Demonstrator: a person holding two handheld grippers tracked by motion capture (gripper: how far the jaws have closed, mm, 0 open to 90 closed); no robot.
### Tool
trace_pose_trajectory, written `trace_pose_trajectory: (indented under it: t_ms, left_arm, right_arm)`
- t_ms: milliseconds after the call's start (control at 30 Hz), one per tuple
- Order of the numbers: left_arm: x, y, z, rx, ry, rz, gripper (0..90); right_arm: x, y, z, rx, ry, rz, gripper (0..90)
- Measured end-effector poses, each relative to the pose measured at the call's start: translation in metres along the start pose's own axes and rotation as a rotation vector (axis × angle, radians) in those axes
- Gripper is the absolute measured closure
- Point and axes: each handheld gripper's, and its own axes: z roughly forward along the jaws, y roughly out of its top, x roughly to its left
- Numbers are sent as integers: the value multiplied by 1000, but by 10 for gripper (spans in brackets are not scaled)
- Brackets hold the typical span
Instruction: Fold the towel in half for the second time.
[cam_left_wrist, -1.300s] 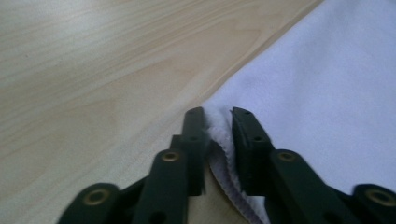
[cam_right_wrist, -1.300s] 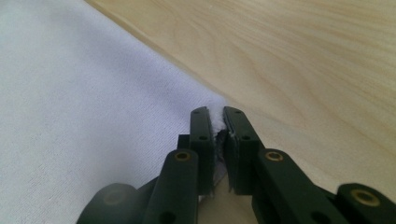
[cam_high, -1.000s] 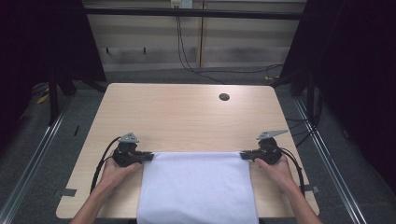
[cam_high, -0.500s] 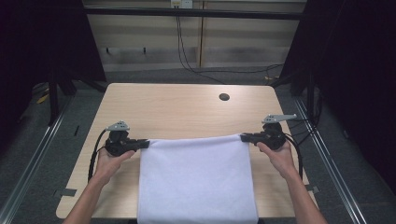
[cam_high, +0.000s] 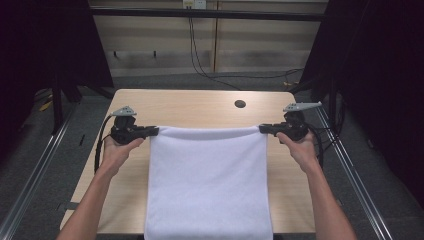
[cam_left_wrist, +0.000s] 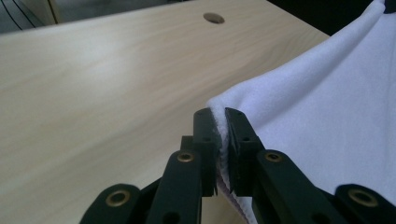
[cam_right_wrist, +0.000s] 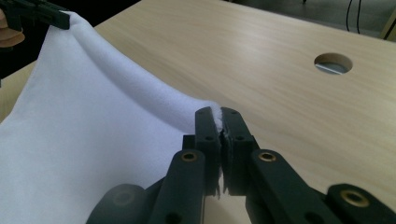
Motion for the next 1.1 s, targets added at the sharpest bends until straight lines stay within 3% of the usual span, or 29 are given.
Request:
trace_pose_trajectory:
  t_ms: [200,267,367,433,467,533,767,900,1000,1100]
  left_arm:
    - [5,21,-1,-22,41,2,839]
    - [4,34,-1,-37,46,6,839]
    - [3,46,-8,-100,45,0,839]
    - [3,46,-10,-113,45,-3,839]
    - [2,46,-11,-113,45,-1,839]
    - [-3,37,-11,-112,35,23,839]
    - [-4,21,-10,-116,18,15,839]
    - [-10,14,-17,-124,3,30,839]
    - [-23,2,-30,-142,-10,55,839]
    - [-27,-7,-35,-166,-37,45,838]
  right_arm:
    - [-9,11,2,-17,-12,10,869]
    - [-11,22,2,-28,-27,2,871]
    - [-13,35,-4,-51,-63,-9,871]
    - [-14,38,-8,-71,-61,-8,871]
    - [-14,41,-14,-105,-48,-5,871]
    - [-11,41,-15,-98,-50,-22,871]
    - [-6,21,-10,-73,-31,-33,871]
    - [-5,13,-13,-100,-8,-27,871]
    - [3,2,-19,-118,18,-45,871]
    - [13,-6,-23,-103,34,-68,871]
